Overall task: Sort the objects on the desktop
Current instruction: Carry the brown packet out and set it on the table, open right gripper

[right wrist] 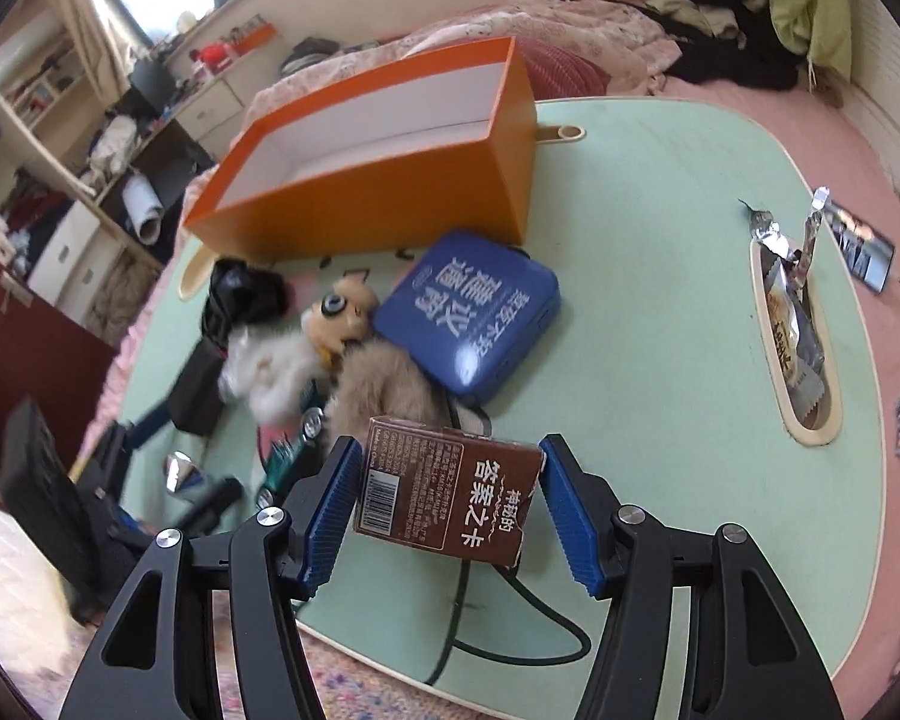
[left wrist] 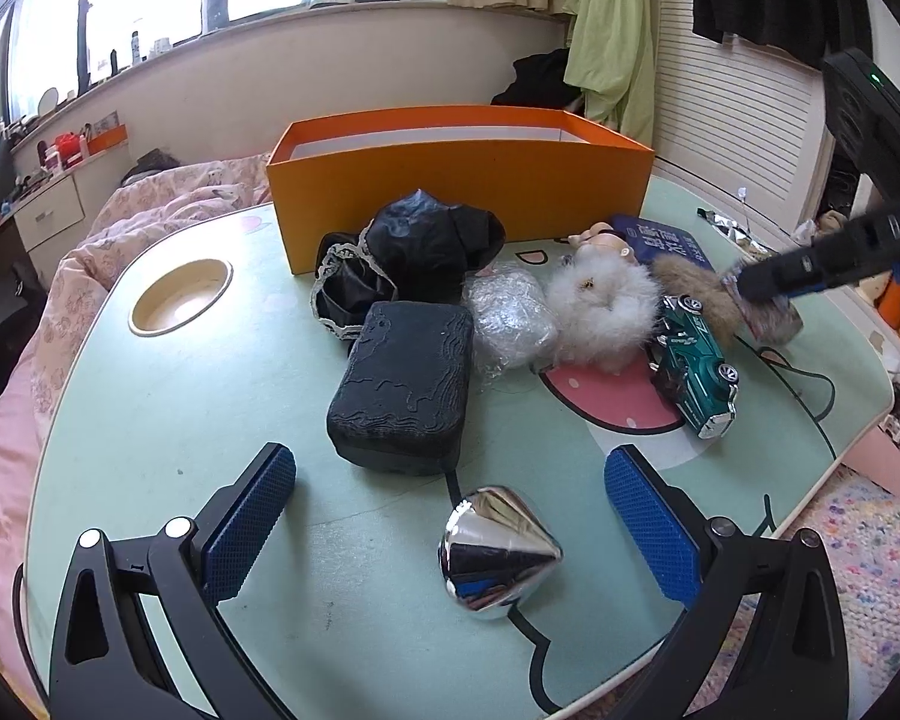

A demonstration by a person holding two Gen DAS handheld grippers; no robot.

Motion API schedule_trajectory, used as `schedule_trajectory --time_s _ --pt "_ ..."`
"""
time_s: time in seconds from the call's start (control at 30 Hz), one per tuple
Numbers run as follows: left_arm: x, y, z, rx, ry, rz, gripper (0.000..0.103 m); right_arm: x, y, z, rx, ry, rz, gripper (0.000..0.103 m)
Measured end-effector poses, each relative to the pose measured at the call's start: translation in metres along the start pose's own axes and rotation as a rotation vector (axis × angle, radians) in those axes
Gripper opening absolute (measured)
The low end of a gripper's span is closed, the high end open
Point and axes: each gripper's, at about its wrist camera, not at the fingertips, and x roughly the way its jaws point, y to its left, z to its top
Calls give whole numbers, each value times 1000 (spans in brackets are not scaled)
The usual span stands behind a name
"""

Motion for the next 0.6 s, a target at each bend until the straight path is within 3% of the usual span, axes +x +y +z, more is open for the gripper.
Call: schedule_trajectory --time_s 0.1,0.17,0.23,0.3,0.37,0.6 --pt "0 -1 0 1 3 2 103 9 18 -5 -102 -43 -114 75" --pt "0 -1 1 1 4 6 103 10 27 -10 -149 -92 -200 76" --pt "-2 0 0 -7 -3 4 103 2 34 -17 -170 -153 -196 76" --pt "-6 2 -1 -24 -16 2 103 -10 37 -29 -175 -222 -146 90" --pt "-7 7 -1 -46 -17 1 103 -18 37 -41 -182 -267 -133 97" --pt "-18 6 -3 -51 -37 -5 103 -22 9 -69 -139 -252 -144 97"
